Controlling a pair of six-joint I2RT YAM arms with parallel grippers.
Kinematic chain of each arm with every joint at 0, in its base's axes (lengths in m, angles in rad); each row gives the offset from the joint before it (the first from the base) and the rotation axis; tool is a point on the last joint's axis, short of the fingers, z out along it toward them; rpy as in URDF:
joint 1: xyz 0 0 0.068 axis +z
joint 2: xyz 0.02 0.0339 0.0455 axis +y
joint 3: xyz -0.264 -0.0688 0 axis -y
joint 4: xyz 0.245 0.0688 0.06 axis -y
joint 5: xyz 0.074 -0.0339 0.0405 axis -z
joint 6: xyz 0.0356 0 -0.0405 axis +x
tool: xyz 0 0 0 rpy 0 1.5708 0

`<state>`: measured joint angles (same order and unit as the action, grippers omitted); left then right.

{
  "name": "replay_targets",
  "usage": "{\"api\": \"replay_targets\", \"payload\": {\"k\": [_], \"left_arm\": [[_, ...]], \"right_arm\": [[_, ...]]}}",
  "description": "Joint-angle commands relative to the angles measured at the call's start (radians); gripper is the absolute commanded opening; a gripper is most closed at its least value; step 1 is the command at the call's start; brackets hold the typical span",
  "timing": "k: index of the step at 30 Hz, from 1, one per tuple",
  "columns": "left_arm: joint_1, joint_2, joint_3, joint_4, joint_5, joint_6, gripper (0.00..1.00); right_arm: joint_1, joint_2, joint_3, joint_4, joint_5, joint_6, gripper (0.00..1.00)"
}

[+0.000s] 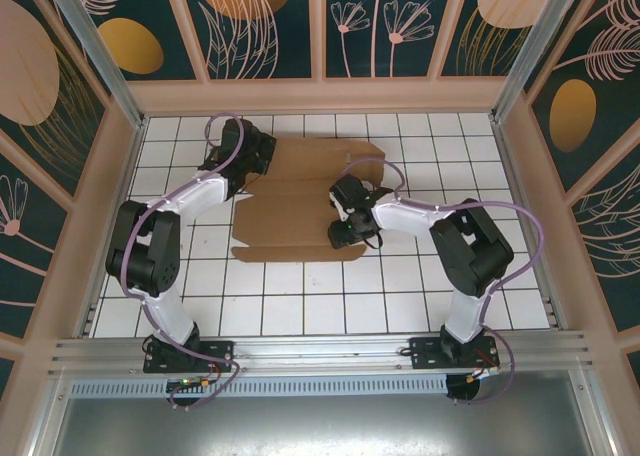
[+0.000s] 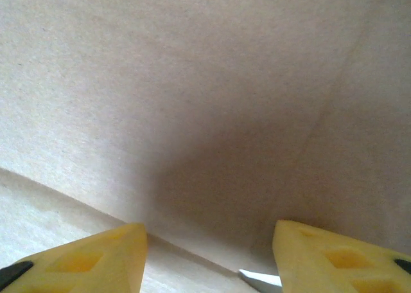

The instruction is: Fold the paper box

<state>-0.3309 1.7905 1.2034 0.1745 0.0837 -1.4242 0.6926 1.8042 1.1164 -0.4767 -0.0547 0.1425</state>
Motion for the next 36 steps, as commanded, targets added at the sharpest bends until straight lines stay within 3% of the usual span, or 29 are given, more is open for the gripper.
{"api": "replay_targets", "payload": {"k": [1, 3, 5, 8, 16, 20, 22, 26, 28, 32, 36], "left_arm": [[-0.012, 0.0, -0.088, -0.08, -0.005, -0.018, 0.0], [-0.016, 0.005, -0.101, -0.068, -0.003, -0.022, 0.0], [-0.019, 0.006, -0.115, -0.055, -0.004, -0.03, 0.0], [-0.022, -0.007, -0.138, -0.028, -0.01, -0.04, 0.0], [-0.02, -0.07, -0.215, 0.108, -0.02, -0.038, 0.0], [-0.019, -0.071, -0.215, 0.17, -0.01, -0.049, 0.0], [-0.015, -0.102, -0.204, 0.186, -0.014, -0.051, 0.0], [-0.008, -0.116, -0.178, 0.186, -0.046, -0.051, 0.0], [-0.004, -0.112, -0.166, 0.185, -0.049, -0.052, 0.0], [-0.003, -0.107, -0.17, 0.19, -0.047, -0.052, 0.0], [-0.004, -0.125, -0.206, 0.203, -0.047, -0.056, 0.0]], "right_arm": [[-0.015, -0.08, 0.014, -0.021, -0.017, -0.013, 0.59], [-0.016, -0.125, 0.047, 0.004, -0.007, -0.021, 0.6], [-0.023, -0.179, 0.069, 0.054, 0.041, 0.002, 0.68], [-0.071, -0.22, 0.142, 0.089, 0.097, 0.1, 0.7], [-0.167, -0.208, 0.285, 0.088, 0.008, 0.349, 0.68], [-0.087, -0.21, 0.228, 0.142, -0.106, 0.264, 0.59], [0.0, -0.198, 0.185, 0.124, -0.019, 0.213, 0.48], [0.104, -0.142, 0.078, 0.129, 0.009, 0.203, 0.25], [0.159, -0.094, 0.044, 0.124, 0.043, 0.203, 0.19], [0.215, 0.017, 0.03, 0.083, 0.094, 0.201, 0.13], [0.204, 0.076, 0.011, 0.058, 0.179, 0.178, 0.09]]}}
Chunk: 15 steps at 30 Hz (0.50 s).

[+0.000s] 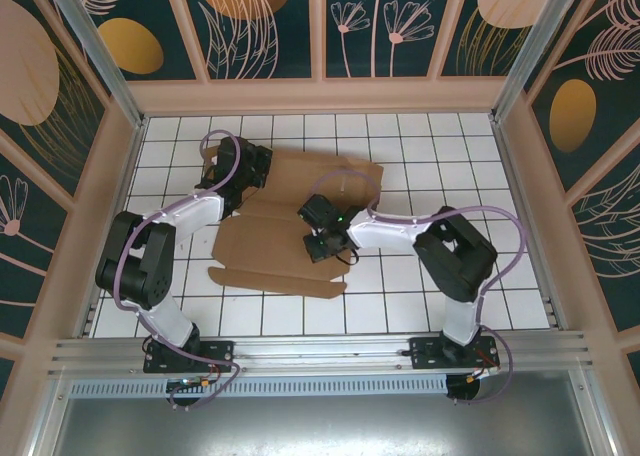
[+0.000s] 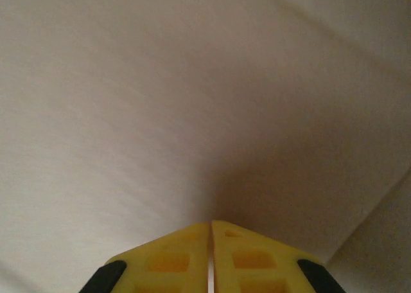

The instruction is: Fold the paper box

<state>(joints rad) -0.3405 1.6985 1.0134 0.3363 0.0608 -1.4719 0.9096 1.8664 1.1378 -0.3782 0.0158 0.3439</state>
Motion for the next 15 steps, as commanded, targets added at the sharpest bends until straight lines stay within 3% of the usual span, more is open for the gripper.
{"api": "replay_targets", "payload": {"k": [1, 10, 15], "left_arm": [[0.005, -0.043, -0.022, 0.039, -0.022, -0.004, 0.0], [0.005, -0.112, -0.1, 0.022, -0.022, 0.022, 0.0], [-0.002, -0.111, -0.133, 0.003, -0.034, 0.03, 0.0]], "right_arm": [[-0.017, 0.027, -0.01, -0.051, 0.13, -0.033, 0.09], [-0.118, 0.064, -0.002, -0.028, 0.302, -0.065, 0.07], [-0.153, 0.093, 0.027, 0.019, 0.298, -0.123, 0.07]]}}
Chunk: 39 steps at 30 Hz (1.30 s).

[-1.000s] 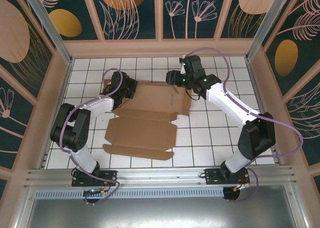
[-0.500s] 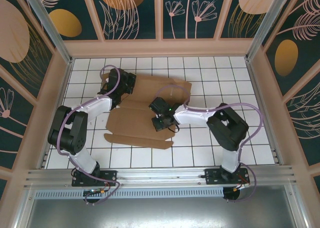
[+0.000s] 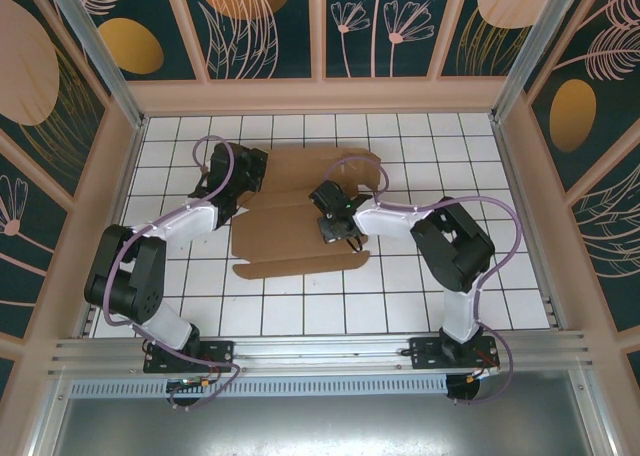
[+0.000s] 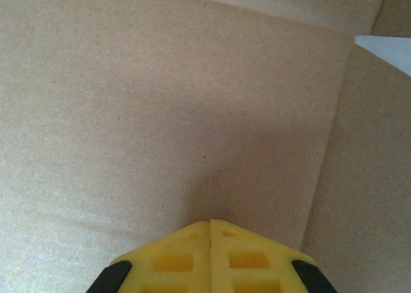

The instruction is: Fold the paper box

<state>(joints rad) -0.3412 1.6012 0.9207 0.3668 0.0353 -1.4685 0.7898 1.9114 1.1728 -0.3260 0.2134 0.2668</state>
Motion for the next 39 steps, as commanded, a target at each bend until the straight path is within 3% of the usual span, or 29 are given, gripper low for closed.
{"api": "replay_targets", "payload": {"k": [1, 12, 22, 30, 39], "left_arm": [[-0.006, -0.011, -0.046, -0.025, -0.013, 0.027, 0.0], [-0.069, 0.022, -0.058, -0.062, -0.056, 0.007, 0.0], [-0.073, 0.049, -0.047, -0.094, -0.096, -0.017, 0.0], [-0.072, 0.067, -0.007, -0.112, -0.109, -0.021, 0.0], [-0.071, 0.101, 0.015, -0.115, -0.098, -0.013, 0.0]], "right_arm": [[-0.037, 0.049, -0.011, -0.015, 0.096, -0.058, 0.07], [-0.038, 0.002, -0.062, 0.091, 0.055, -0.082, 0.17], [-0.064, -0.256, 0.014, 0.065, -0.174, -0.144, 0.49], [-0.259, -0.308, 0.25, -0.087, -0.32, 0.108, 0.76], [-0.341, -0.133, 0.427, -0.191, -0.377, 0.258, 0.74]]}}
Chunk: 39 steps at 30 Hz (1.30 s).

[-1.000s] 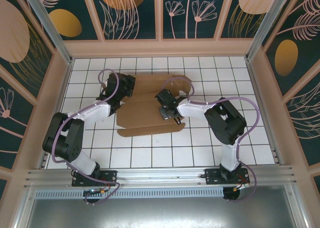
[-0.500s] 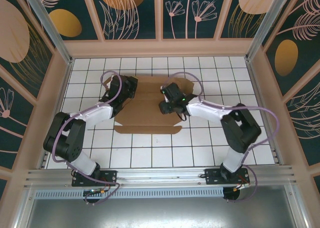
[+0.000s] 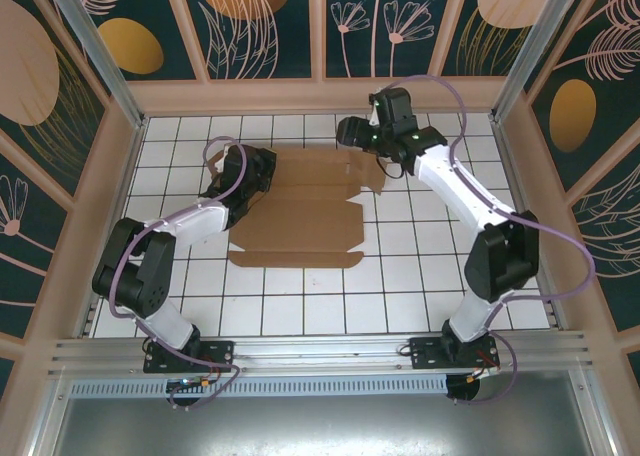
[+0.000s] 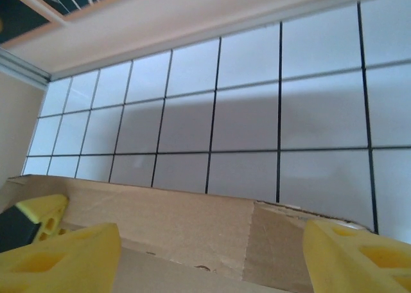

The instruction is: Fold the paper box

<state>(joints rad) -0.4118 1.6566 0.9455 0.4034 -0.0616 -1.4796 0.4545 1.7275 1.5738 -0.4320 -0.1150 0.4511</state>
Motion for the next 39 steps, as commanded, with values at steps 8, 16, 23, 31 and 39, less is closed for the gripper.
{"api": "replay_targets", "payload": {"k": [8, 16, 23, 31, 39], "left_arm": [[0.001, 0.048, -0.001, -0.156, 0.005, 0.001, 0.0], [0.001, 0.051, -0.006, -0.148, 0.011, 0.001, 0.0], [0.001, 0.05, -0.009, -0.15, 0.01, 0.007, 0.0], [0.001, 0.051, -0.011, -0.144, 0.022, -0.001, 0.0], [0.0, 0.045, -0.011, -0.154, -0.001, 0.001, 0.0]], "right_arm": [[-0.008, 0.087, -0.031, 0.006, -0.146, 0.143, 0.75], [-0.009, 0.117, -0.099, 0.173, -0.242, 0.219, 0.73], [-0.042, 0.103, -0.218, 0.41, -0.358, 0.349, 0.59], [-0.066, 0.079, -0.326, 0.529, -0.402, 0.395, 0.33], [-0.075, 0.023, -0.294, 0.38, -0.279, 0.251, 0.64]]}}
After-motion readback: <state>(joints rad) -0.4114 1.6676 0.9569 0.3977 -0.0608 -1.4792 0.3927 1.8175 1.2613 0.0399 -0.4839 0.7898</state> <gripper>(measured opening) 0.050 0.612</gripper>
